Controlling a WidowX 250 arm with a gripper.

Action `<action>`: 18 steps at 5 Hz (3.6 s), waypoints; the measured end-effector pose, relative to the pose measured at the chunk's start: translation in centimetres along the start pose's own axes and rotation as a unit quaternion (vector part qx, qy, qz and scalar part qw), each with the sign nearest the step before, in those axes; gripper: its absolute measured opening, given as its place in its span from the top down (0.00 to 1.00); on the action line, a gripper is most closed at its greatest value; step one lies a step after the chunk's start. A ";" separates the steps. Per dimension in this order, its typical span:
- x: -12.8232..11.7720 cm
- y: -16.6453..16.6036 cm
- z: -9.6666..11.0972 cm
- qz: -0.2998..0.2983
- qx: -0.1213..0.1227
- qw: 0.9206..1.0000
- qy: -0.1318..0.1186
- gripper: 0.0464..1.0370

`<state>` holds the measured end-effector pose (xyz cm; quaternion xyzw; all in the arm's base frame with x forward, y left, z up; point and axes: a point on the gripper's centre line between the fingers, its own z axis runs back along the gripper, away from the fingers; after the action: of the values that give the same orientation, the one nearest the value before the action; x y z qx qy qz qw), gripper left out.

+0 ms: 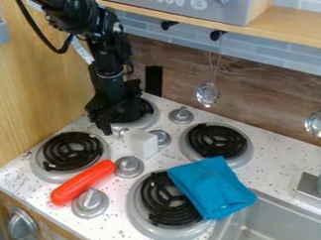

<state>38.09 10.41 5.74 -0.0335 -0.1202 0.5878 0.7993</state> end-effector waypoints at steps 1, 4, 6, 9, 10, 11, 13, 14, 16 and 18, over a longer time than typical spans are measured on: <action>-0.4 0.6 -1.3 -0.001 0.018 1.000 0.011 0.03; 0.6 -2.6 -3.8 -0.005 -0.086 0.995 0.055 0.03; 2.5 -3.1 -4.2 0.063 -0.099 0.992 0.053 0.03; 2.9 -2.4 -5.5 0.108 0.011 0.990 0.088 0.03; 2.7 -2.6 -5.5 0.111 0.010 0.989 0.094 0.03; 2.3 -2.9 -5.6 0.118 0.004 0.988 0.096 0.03; 1.7 -1.7 -7.6 0.134 0.033 0.985 0.102 0.03; 1.5 -1.3 -7.9 0.124 0.036 0.986 0.101 0.07; 1.2 -0.6 -7.5 0.092 -0.004 0.995 0.049 0.39; -0.9 -0.8 -4.4 -0.020 -0.047 0.995 -0.086 0.39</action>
<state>39.58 9.74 1.52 -0.0177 -0.2170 0.5659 0.7952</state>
